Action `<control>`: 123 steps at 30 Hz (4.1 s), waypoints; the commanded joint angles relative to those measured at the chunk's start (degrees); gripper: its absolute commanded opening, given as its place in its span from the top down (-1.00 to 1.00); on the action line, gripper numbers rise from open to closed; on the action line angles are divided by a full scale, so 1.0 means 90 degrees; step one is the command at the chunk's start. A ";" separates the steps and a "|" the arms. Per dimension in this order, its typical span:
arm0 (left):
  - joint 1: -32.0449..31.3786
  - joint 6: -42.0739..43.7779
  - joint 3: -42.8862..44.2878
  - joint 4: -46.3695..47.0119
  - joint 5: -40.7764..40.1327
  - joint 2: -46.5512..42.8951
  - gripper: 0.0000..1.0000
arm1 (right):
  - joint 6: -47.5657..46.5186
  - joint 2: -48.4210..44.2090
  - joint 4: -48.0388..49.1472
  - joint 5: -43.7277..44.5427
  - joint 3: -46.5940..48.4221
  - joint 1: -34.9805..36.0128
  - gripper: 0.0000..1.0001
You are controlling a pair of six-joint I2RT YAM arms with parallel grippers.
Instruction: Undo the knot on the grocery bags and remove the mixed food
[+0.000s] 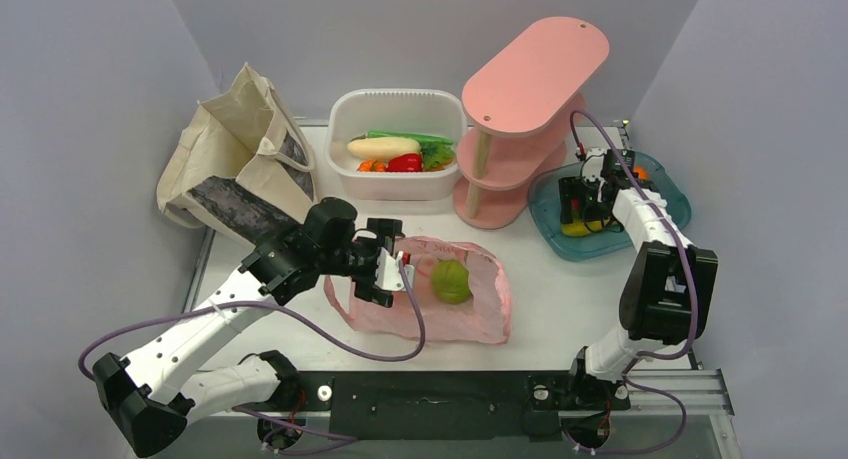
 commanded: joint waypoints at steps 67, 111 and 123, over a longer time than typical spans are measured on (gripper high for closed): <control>-0.0903 -0.0417 -0.0157 0.1977 0.1024 0.1993 -0.85 | -0.0389 -0.3648 -0.1745 -0.0799 -0.0652 -0.0339 -0.78; -0.0856 -0.0179 0.0625 0.2450 0.0548 0.4362 -0.91 | -0.0334 -0.3467 -0.1753 -0.0973 -0.0731 -0.0397 -0.78; -0.0951 -0.0208 0.0700 0.2054 0.0155 0.4376 -0.41 | -0.0519 -0.3373 -0.1874 -0.1038 -0.0666 -0.0484 -0.78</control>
